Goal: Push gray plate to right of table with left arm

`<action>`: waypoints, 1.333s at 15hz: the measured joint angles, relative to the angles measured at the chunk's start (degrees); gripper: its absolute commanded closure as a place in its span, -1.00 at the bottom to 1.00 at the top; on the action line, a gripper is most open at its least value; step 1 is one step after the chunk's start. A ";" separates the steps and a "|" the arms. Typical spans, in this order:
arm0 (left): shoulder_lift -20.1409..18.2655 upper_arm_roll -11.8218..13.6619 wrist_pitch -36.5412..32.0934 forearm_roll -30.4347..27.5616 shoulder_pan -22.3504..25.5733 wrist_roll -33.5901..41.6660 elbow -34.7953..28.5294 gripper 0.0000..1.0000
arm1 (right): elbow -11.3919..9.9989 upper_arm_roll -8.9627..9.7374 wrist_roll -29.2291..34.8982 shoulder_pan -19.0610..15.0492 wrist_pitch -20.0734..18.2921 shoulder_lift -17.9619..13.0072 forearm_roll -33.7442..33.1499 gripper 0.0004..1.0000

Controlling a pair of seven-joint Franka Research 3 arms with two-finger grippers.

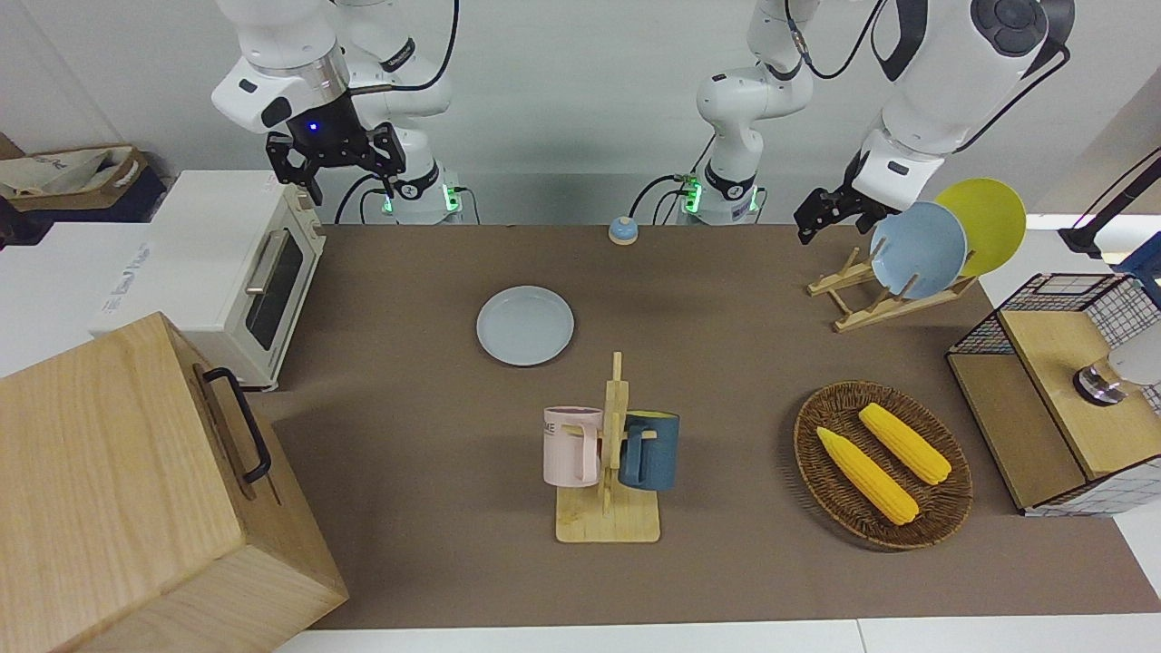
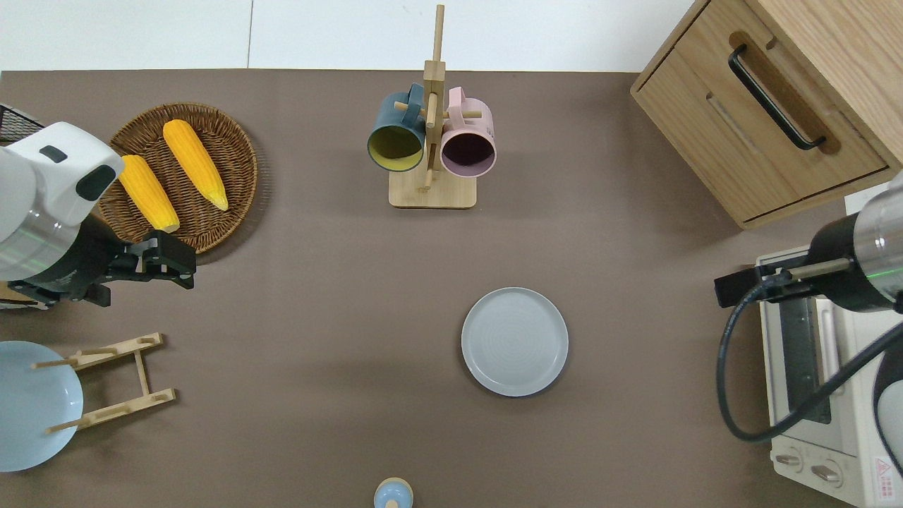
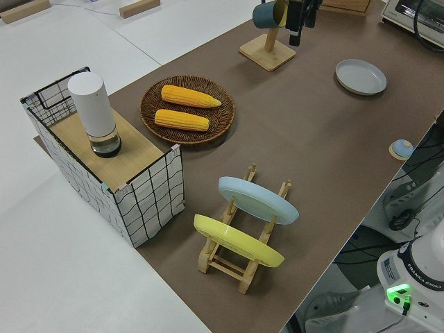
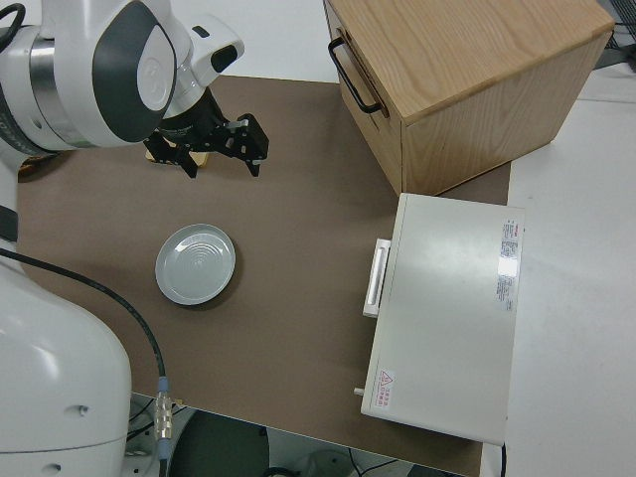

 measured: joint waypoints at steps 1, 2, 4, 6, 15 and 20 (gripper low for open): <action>0.00 0.02 -0.18 0.00 0.00 0.07 0.31 -0.99 | 0.00 0.00 0.00 0.00 0.00 0.00 0.00 -0.97; 0.00 0.01 -0.24 0.00 0.01 0.09 0.51 -0.99 | 0.00 0.00 0.00 0.00 0.00 0.00 0.00 -0.97; 0.00 -0.04 -0.28 0.03 0.00 0.15 0.61 -0.99 | 0.00 0.00 0.00 0.00 0.00 0.00 0.00 -0.97; 0.05 -0.43 -0.32 1.51 -0.01 0.40 0.61 -0.99 | 0.00 0.00 0.00 0.00 0.00 0.00 0.00 -0.97; -0.24 6.64 -0.33 2.25 -4.73 3.93 0.93 -0.99 | 0.00 0.00 0.00 0.00 0.00 0.00 0.00 -0.97; -1.15 7.24 -0.38 2.12 -6.65 4.56 0.96 -0.99 | 0.00 0.00 0.00 0.00 0.00 0.00 0.00 -0.97</action>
